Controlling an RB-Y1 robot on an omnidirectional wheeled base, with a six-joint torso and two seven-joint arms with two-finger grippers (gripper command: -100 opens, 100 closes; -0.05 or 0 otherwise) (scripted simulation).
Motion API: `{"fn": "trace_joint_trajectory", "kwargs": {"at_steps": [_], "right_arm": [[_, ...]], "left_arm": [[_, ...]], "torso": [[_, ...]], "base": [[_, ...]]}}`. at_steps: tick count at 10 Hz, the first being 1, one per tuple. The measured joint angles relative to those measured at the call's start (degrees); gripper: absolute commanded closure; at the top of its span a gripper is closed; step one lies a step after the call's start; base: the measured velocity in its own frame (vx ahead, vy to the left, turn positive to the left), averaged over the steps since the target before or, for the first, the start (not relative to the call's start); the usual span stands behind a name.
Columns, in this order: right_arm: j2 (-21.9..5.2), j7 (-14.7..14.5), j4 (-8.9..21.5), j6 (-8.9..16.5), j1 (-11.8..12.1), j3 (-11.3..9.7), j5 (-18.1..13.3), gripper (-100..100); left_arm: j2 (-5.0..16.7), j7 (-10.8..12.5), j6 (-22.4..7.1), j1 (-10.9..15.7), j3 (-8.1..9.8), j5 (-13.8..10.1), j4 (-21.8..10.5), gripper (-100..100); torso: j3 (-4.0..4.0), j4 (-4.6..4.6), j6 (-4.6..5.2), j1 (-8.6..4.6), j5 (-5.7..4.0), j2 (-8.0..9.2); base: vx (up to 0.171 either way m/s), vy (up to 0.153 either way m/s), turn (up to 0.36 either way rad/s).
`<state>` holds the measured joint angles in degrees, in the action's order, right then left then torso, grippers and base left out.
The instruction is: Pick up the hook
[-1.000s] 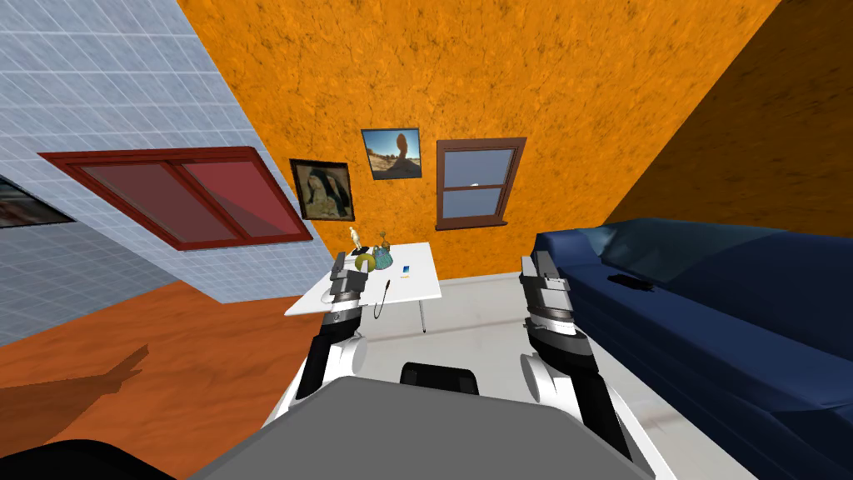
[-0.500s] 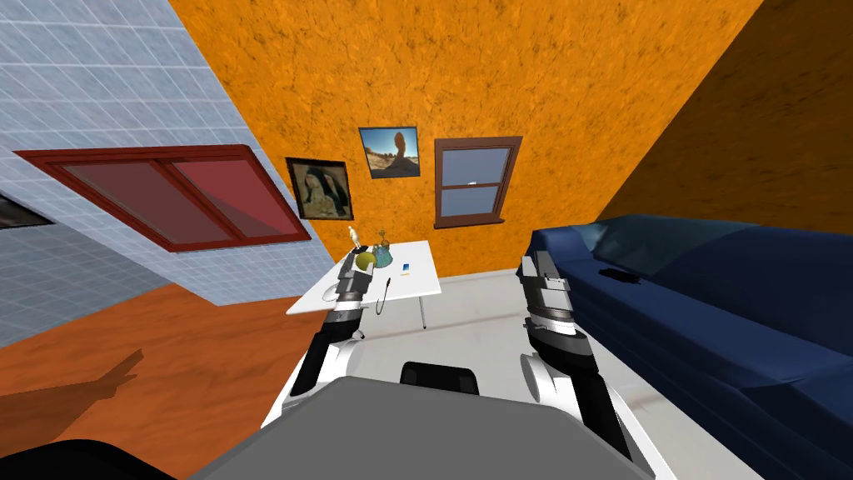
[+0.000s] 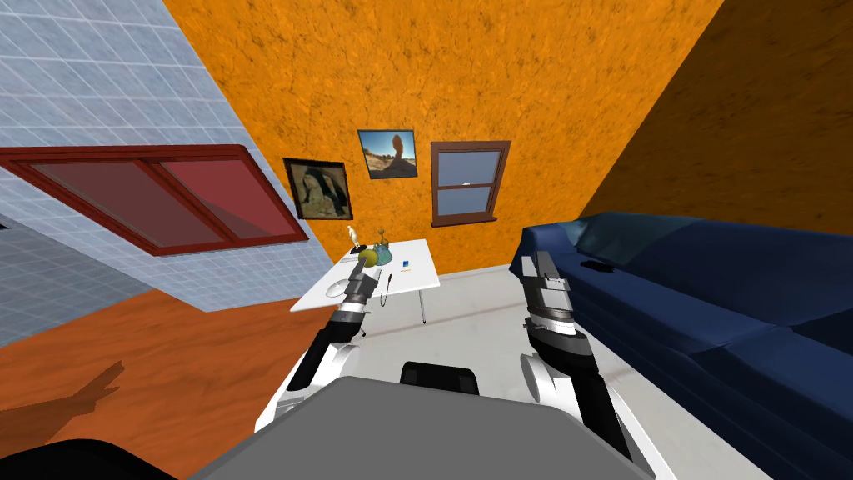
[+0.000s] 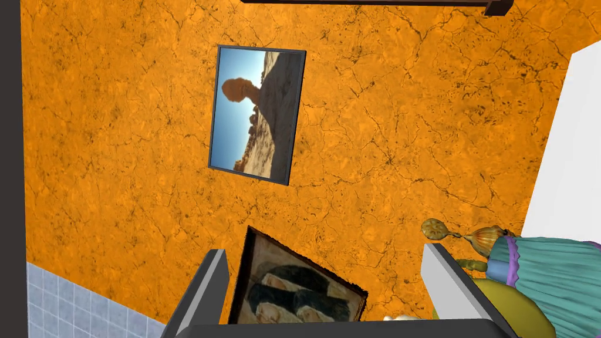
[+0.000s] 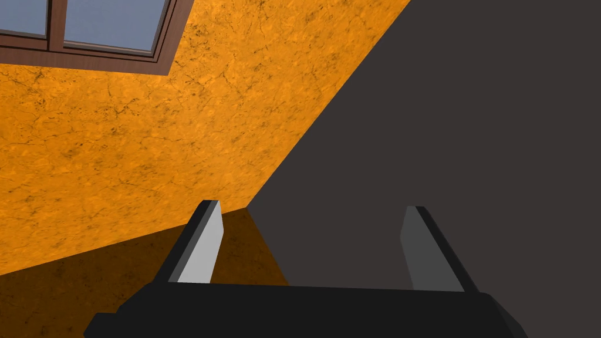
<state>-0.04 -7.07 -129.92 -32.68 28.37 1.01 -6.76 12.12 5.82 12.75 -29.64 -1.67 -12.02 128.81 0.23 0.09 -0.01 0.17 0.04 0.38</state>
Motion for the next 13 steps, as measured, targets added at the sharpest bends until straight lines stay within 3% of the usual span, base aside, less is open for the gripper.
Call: {"fn": "trace_joint_trajectory", "kwargs": {"at_steps": [2, 3, 6, 9, 11, 13], "right_arm": [[0.0, 0.0, 0.0, 0.0, 0.0, 0.0, 0.0, 0], [0.0, 0.0, 0.0, 0.0, 0.0, 0.0, 0.0, 0], [0.0, 0.0, 0.0, 0.0, 0.0, 0.0, 0.0, 0], [0.0, 0.0, 0.0, 0.0, 0.0, 0.0, 0.0, 0], [0.0, 0.0, 0.0, 0.0, 0.0, 0.0, 0.0, 0], [0.0, 0.0, 0.0, 0.0, 0.0, 0.0, 0.0, 0]], "left_arm": [[2.9, -0.7, -2.5, 0.0, -0.97, -2.5, -0.6, -100], [4.3, -1.6, -3.7, -0.2, -2.39, -3.7, -1.5, -100], [7.5, -2.4, -7.3, 0.0, -3.06, -6.5, -1.9, -100], [11.2, -3.6, -11.7, -0.2, -4.75, -9.9, -2.4, -100], [15.2, -4.2, -14.0, -0.4, -6.11, -12.9, -3.8, -100], [17.1, -4.9, -17.4, 0.3, -6.98, -14.7, -4.3, -100]], "torso": [[0.01, 0.0, 0.02, 0.05, 0.0, 0.04], [0.08, 0.02, 0.02, 0.03, 0.01, 0.15], [-0.08, -0.03, 0.0, 0.04, 0.01, -0.14], [-0.07, -0.02, 0.0, 0.05, 0.02, -0.12], [-0.05, -0.02, 0.01, 0.13, 0.03, -0.07], [-0.13, -0.05, 0.02, 0.08, 0.02, -0.24]], "base": [[-0.135, 0.047, -0.135], [-0.099, 0.037, -0.06], [-0.072, 0.042, -0.086], [-0.075, 0.043, -0.137], [-0.083, 0.059, -0.135], [-0.032, 0.038, -0.11]]}}
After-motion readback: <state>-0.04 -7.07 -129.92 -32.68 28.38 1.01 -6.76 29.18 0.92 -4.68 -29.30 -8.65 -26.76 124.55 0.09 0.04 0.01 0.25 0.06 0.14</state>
